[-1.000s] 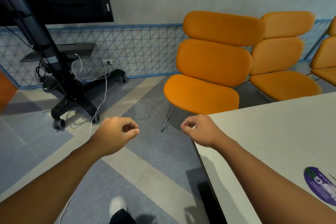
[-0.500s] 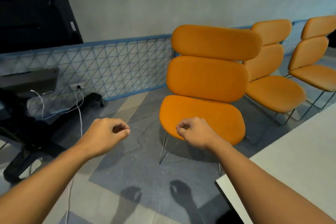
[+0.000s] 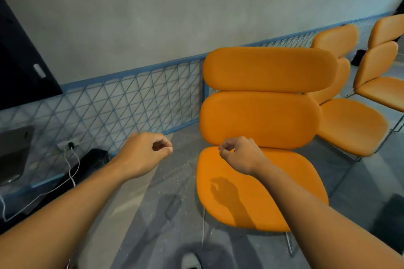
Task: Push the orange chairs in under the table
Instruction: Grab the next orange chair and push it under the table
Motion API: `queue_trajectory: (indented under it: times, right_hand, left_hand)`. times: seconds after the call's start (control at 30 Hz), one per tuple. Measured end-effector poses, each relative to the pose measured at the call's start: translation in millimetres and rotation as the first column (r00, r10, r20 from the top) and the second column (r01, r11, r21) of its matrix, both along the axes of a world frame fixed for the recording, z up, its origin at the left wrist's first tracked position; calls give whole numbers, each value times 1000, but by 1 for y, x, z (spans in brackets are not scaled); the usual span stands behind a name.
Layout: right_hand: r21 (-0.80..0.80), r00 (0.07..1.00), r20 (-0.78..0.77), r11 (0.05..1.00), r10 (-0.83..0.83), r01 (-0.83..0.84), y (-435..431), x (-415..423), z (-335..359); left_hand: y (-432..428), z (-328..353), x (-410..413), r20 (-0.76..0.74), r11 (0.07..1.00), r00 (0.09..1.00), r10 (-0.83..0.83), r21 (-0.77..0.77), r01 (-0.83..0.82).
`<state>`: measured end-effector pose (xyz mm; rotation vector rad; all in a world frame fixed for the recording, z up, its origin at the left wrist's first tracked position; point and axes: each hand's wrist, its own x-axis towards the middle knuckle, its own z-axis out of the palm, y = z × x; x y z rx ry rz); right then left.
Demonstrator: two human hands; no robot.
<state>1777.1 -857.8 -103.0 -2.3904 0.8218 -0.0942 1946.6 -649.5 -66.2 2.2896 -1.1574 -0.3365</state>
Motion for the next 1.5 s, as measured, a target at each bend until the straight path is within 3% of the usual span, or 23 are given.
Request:
queue_trajectory:
  times: [0.37,0.53,0.7,0.83,1.03,1.3,1.5]
  right_hand:
    - [-29,985,0,985,-171,171,-128,147,25]
    - [-67,956,38,954,-290,292,-163,201,21]
    - [-75,828,96,826,-552,559,-201,238,15]
    - [-39,742,118,744,-660,667,-223,263,11]
    - [-18,640,131,643,-757,765,-251,282,4]
    - [-14,423,220,431,-879,902,-331,297,8]
    - [78,236,300,271,-924,959,-401,322,17]
  left_hand:
    - [-127,8,160,35,998,999,-40,40,39]
    - [-188,-1,234,13,985,987,-161,60,160]
    - [-250,-11,300,22,945,948,-317,93,314]
    - [-297,-14,341,22,900,908,-418,148,410]
    - [-367,-18,380,5,843,855,-518,173,510]
    - [-483,-38,423,26,784,796,-605,191,590]
    - [-559,-36,449,5,737,756,-654,228,636]
